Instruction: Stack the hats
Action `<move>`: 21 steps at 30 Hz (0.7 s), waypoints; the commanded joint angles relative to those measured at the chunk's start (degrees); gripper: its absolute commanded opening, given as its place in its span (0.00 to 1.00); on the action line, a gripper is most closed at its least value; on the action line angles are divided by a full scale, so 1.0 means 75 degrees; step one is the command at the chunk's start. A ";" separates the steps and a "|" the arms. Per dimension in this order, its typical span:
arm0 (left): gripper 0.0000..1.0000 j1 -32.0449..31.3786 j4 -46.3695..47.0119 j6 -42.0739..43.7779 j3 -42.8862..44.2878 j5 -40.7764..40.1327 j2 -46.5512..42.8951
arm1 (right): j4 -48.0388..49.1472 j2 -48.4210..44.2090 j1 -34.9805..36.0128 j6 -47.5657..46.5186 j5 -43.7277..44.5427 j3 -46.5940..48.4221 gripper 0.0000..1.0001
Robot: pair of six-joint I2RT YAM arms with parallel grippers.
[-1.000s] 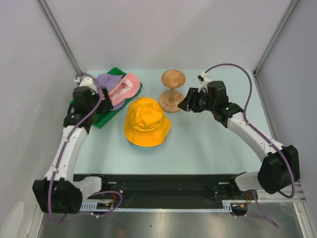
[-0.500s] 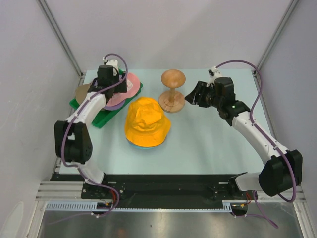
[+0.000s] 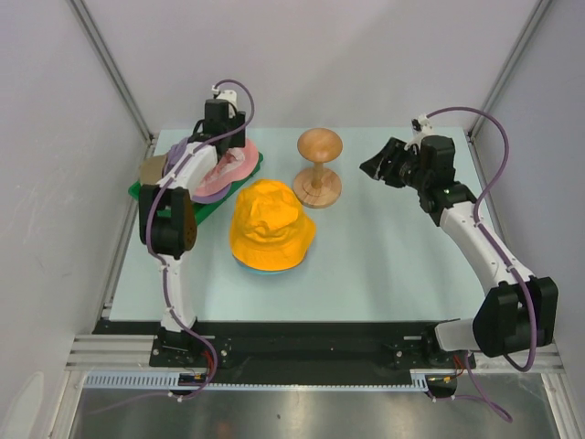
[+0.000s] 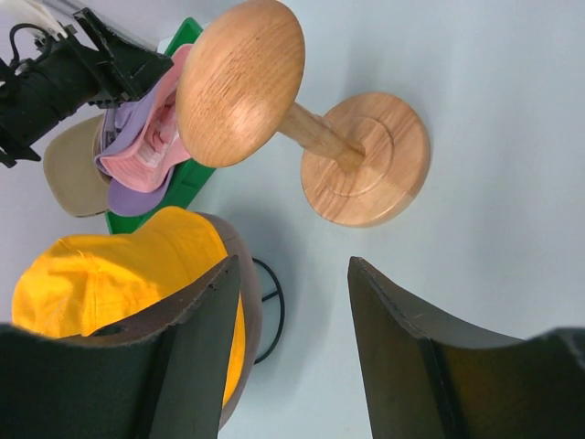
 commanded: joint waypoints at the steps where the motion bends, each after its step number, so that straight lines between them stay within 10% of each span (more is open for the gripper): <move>1: 0.64 -0.0043 -0.0084 0.0107 0.0735 0.0089 0.0384 | 0.0511 0.0155 -0.0110 0.0330 -0.0260 -0.0076 0.56; 9: 0.54 -0.0113 -0.0120 -0.0163 0.0782 -0.0075 0.0747 | 0.0406 0.0226 -0.0297 0.0271 -0.0319 -0.0087 0.56; 16: 0.00 -0.0172 0.0161 -0.0444 0.0607 -0.0567 0.0351 | 0.0417 0.0261 -0.0392 0.0212 -0.0436 -0.0017 0.57; 21: 0.00 -0.0324 0.0373 -0.0607 0.0175 -0.0754 -0.0575 | 0.0686 0.0319 -0.0392 0.0201 -0.0565 0.0088 0.57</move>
